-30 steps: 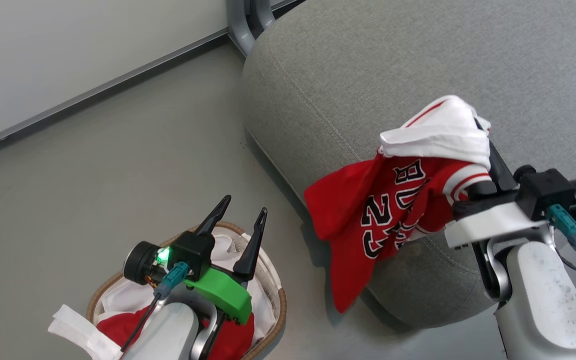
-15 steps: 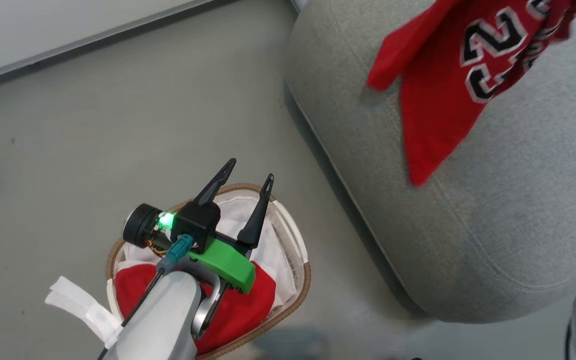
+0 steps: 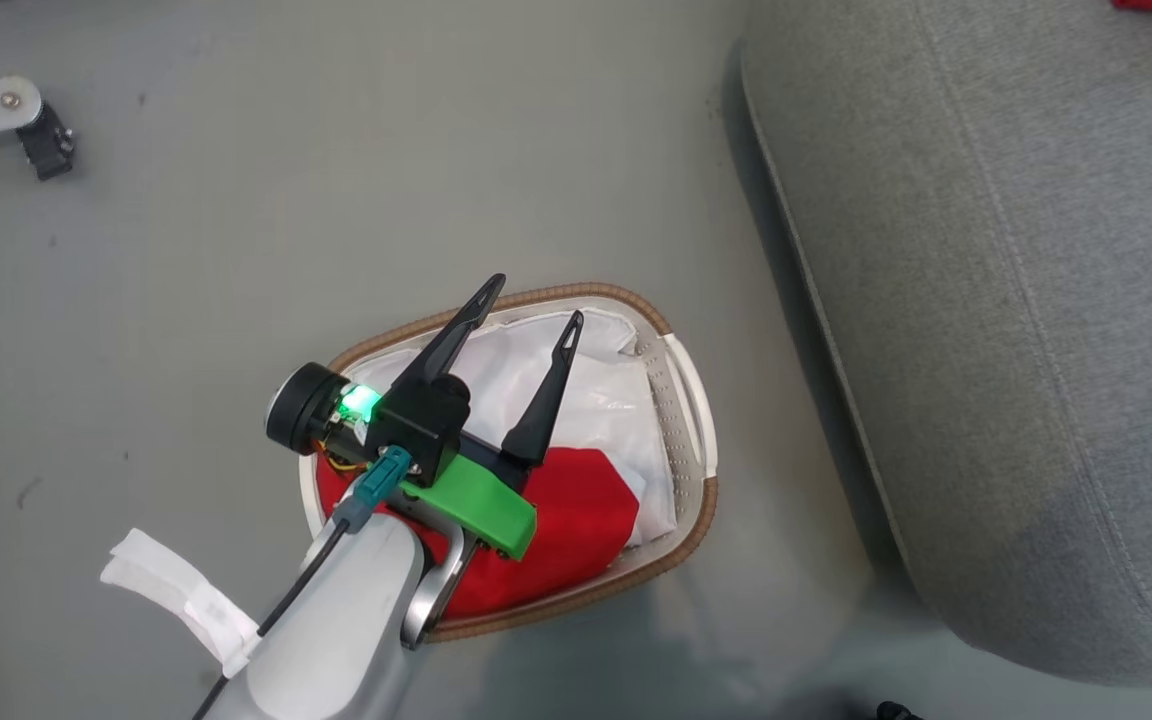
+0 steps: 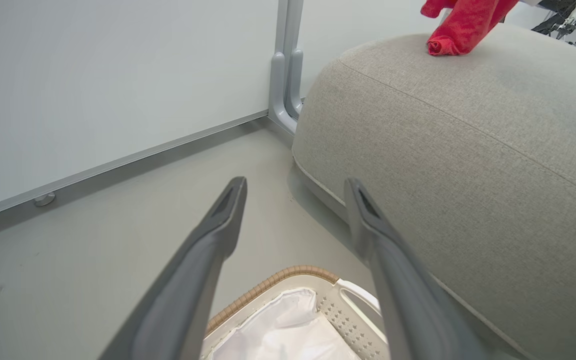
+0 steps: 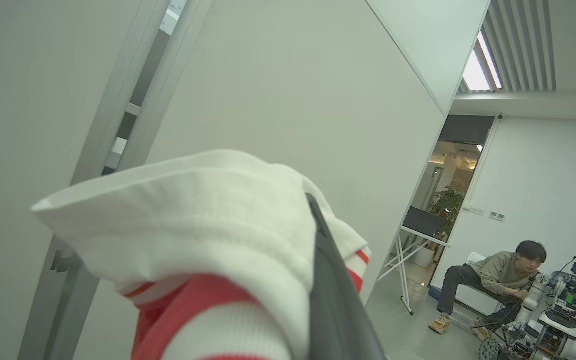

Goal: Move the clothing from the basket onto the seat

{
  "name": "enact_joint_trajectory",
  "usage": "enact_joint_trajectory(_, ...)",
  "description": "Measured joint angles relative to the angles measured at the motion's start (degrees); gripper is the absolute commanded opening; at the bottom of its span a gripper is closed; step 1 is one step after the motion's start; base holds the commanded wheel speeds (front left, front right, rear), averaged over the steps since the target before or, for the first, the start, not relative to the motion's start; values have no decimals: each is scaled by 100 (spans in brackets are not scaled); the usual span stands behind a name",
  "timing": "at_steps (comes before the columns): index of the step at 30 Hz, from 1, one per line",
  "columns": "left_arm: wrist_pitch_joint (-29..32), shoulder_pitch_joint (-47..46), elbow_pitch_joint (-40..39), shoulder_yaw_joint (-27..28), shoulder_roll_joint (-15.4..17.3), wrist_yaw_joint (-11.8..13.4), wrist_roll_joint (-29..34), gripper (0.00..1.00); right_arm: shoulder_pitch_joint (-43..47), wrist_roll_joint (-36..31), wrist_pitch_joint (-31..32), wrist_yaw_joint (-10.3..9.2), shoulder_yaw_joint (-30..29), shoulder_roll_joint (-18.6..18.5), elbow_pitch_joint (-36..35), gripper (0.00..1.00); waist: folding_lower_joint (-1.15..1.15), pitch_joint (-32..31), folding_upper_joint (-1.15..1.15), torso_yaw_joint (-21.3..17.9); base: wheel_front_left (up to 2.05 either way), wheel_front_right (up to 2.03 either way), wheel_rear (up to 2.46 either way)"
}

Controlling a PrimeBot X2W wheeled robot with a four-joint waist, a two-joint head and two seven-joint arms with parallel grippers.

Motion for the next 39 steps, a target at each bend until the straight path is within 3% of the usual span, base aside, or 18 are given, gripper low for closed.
enact_joint_trajectory(9, 0, -133, -129, -3, -10, 22, 66, 100, 824, -129, 0, 0, -658, 349, 1367, 0, 0, 599, 0, 396, 0, 0, 0)
enact_joint_trajectory(17, 0, -150, -118, -13, 27, 54, 121, 100, 1156, -298, 0, 0, -804, 847, 1615, 1, 0, 874, 0, 430, 0, 0, 0)
enact_joint_trajectory(18, 0, -153, -116, -18, 31, 54, 121, 100, 1187, -321, 0, 0, -801, 871, 1600, 8, 0, 879, 0, 402, 0, 0, 0)
enact_joint_trajectory(20, 0, -164, -107, -19, 44, 60, 122, 100, 1255, -342, 0, 0, -762, 926, 1561, 44, -1, 878, 0, 349, 0, 0, 0)
enact_joint_trajectory(21, 0, -169, -102, -18, 54, 62, 122, 100, 1294, -342, 0, 0, -709, 968, 1530, 80, 0, 873, 0, 319, 0, 0, 0)
enact_joint_trajectory(22, 0, -171, -94, -18, 62, 62, 121, 100, 1341, -337, 0, 0, -662, 1012, 1488, 100, -1, 865, 0, 289, 0, 0, 0)
enact_joint_trajectory(39, 0, -73, 0, 152, 57, 89, -30, 100, 3119, 309, 0, 0, 546, 1330, 768, 100, -1, 175, 0, 11, 0, 0, 0)
